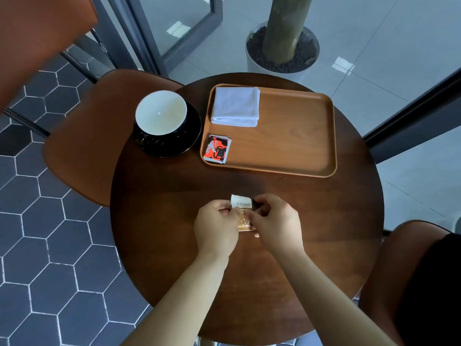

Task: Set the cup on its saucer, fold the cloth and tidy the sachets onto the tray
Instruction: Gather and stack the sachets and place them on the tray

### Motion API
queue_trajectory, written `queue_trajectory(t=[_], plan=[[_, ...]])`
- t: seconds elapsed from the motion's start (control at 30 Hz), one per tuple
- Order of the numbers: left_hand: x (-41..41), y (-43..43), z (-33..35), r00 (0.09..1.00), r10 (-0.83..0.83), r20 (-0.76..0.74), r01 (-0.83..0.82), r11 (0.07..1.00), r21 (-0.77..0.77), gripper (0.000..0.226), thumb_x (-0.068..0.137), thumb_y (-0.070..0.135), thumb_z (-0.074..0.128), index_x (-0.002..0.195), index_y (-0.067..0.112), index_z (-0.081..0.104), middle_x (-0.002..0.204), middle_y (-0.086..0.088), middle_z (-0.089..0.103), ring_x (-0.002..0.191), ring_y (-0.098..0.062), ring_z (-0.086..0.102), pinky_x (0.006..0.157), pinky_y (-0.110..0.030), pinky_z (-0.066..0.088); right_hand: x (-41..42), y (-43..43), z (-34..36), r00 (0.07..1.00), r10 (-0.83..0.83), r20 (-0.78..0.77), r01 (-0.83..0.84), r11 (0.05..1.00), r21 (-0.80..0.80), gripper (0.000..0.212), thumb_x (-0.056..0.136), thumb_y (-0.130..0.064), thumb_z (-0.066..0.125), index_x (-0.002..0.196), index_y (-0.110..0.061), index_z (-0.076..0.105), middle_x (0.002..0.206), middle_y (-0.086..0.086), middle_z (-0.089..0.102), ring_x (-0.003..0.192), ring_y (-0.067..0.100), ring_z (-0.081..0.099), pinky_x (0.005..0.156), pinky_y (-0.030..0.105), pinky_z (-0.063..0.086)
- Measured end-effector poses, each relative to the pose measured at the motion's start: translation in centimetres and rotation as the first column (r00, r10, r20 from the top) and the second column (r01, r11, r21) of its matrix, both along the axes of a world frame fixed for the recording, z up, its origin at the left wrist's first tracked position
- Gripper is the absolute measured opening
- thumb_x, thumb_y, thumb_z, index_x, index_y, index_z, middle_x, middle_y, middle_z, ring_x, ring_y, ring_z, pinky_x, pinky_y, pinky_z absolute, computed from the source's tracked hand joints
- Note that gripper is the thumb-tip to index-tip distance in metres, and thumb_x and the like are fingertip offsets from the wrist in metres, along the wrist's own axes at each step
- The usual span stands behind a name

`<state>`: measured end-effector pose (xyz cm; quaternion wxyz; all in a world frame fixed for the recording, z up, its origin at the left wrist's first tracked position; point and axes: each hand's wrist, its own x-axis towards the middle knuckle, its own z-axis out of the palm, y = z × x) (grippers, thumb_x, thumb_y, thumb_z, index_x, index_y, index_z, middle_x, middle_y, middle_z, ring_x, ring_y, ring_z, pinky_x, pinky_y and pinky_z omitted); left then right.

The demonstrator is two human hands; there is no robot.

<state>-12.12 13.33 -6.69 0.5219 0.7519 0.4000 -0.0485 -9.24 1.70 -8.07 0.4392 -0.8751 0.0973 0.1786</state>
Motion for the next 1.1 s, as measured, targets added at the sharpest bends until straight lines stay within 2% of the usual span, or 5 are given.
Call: queue_trajectory(t=[0.4, 0.8, 0.93, 1.0, 1.1], plan=[[0.4, 0.4, 1.6, 0.984, -0.034, 0.174, 0.054, 0.992, -0.112, 0.011, 0.089, 0.012, 0.071, 0.096, 0.019, 0.074, 0.087, 0.006, 0.077, 0.077, -0.005, 0.072, 0.054, -0.015, 0.052, 1.4, -1.8, 1.9, 0.979, -0.131, -0.155, 0.188, 0.871, 0.454, 0.016, 0.084, -0.013, 0.077, 0.099, -0.016, 0.072, 0.071, 0.005, 0.075, 0.051, 0.011, 0.063, 0.048, 0.024, 0.049], [4.9, 1.5, 4.9, 0.960, 0.030, 0.279, 0.041, 0.969, -0.243, 0.015, 0.091, 0.014, 0.068, 0.096, 0.027, 0.074, 0.088, 0.010, 0.077, 0.082, -0.006, 0.073, 0.059, -0.019, 0.055, 7.5, -0.8, 5.4, 0.984, -0.071, -0.164, 0.142, 0.865, 0.481, 0.011, 0.083, -0.018, 0.080, 0.077, -0.009, 0.076, 0.058, 0.002, 0.066, 0.052, 0.015, 0.059, 0.049, 0.027, 0.047], [5.8, 4.8, 2.9, 0.905, -0.320, 0.279, 0.250, 0.933, 0.258, 0.022, 0.089, 0.011, 0.065, 0.108, 0.021, 0.071, 0.102, 0.007, 0.071, 0.092, -0.004, 0.067, 0.078, -0.029, 0.058, 11.4, 0.6, 5.0, 0.988, -0.117, -0.103, 0.144, 0.936, 0.322, 0.011, 0.082, -0.021, 0.080, 0.075, -0.014, 0.076, 0.053, -0.004, 0.066, 0.048, 0.011, 0.059, 0.044, 0.024, 0.048], [6.1, 6.9, 1.5, 0.753, -0.627, 0.200, 0.380, 0.662, 0.645, 0.026, 0.084, 0.005, 0.066, 0.109, 0.012, 0.070, 0.108, -0.004, 0.066, 0.099, -0.020, 0.065, 0.079, -0.037, 0.058, 12.9, 1.3, 4.1, 0.987, -0.138, -0.083, 0.152, 0.965, 0.213, 0.013, 0.081, -0.023, 0.081, 0.071, -0.016, 0.075, 0.050, -0.006, 0.063, 0.046, 0.011, 0.056, 0.049, 0.030, 0.053], [6.5, 9.1, -0.2, 0.560, -0.824, 0.087, 0.441, 0.385, 0.811, 0.031, 0.081, 0.006, 0.064, 0.112, 0.006, 0.069, 0.117, -0.013, 0.063, 0.114, -0.031, 0.061, 0.091, -0.042, 0.055, 14.0, 1.9, 2.7, 0.982, -0.164, -0.089, 0.172, 0.981, 0.091, 0.015, 0.079, -0.026, 0.081, 0.070, -0.015, 0.075, 0.051, -0.005, 0.064, 0.052, 0.016, 0.057, 0.061, 0.043, 0.057]])
